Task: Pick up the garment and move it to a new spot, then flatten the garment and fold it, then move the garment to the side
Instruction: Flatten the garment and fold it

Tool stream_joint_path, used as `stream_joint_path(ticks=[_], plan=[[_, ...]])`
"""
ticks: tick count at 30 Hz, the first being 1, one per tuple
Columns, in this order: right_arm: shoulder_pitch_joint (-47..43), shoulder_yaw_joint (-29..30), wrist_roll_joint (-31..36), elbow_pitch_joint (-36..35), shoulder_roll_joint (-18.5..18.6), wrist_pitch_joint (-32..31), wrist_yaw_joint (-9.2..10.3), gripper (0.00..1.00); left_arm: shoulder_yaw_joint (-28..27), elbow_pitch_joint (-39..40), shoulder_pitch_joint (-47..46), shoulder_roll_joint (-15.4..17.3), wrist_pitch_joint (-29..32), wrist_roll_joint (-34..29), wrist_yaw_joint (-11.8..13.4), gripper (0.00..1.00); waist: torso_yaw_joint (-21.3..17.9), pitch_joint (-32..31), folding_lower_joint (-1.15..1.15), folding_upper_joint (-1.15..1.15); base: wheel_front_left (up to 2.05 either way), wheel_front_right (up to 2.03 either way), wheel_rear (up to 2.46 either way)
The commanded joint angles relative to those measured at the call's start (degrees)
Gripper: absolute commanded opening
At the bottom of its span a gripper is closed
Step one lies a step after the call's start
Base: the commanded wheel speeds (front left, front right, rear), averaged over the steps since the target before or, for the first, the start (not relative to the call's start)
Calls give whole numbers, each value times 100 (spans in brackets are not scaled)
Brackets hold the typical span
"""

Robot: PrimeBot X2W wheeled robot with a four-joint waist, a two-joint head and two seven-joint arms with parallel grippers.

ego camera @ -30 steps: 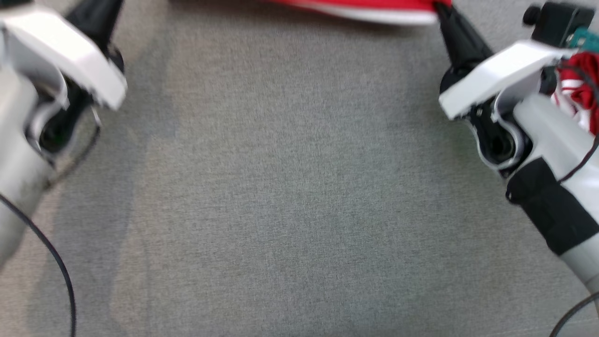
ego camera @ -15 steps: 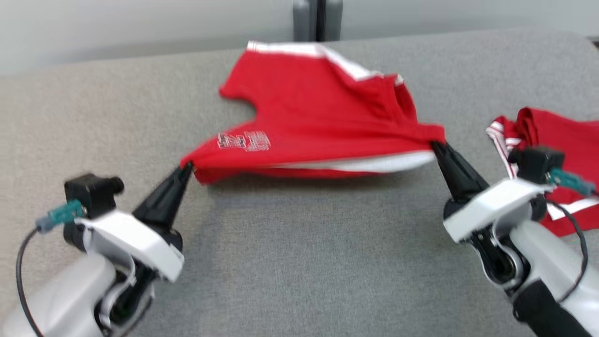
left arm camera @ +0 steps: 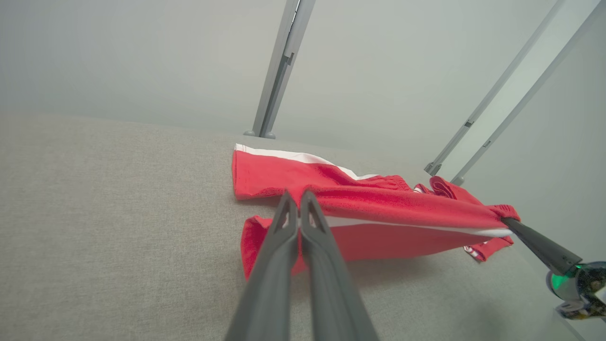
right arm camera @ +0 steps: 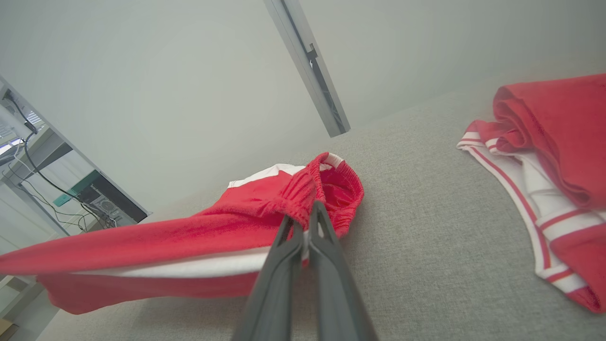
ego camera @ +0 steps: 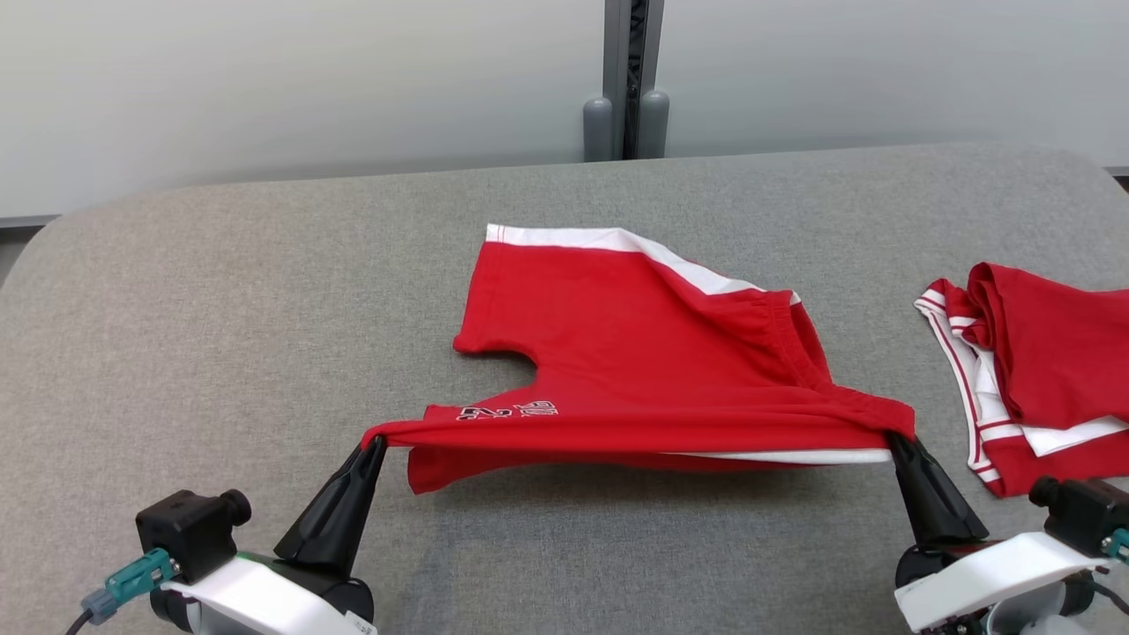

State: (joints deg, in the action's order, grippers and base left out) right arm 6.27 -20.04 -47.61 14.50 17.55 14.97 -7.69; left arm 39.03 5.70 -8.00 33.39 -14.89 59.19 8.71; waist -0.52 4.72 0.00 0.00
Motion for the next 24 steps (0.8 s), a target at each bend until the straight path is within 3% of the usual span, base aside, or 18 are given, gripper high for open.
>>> stream_joint_path(ticks=[1, 10, 24], plan=[[-133, 172, 82, -43, 1, 31, 34, 0, -130, -50, 61, 18, -38, -123, 17, 0, -4, -61, 0, 0, 0, 0, 0], [202, 22, 295, 90, -121, 30, 33, 0, -21, -548, -427, -253, 15, -298, -217, 0, -86, -51, 0, 0, 0, 0, 0], [1534, -134, 337, 922, -233, 30, 32, 0, -84, -2287, -2067, -848, 9, -487, -1033, 0, -338, 685, 0, 0, 0, 0, 0]])
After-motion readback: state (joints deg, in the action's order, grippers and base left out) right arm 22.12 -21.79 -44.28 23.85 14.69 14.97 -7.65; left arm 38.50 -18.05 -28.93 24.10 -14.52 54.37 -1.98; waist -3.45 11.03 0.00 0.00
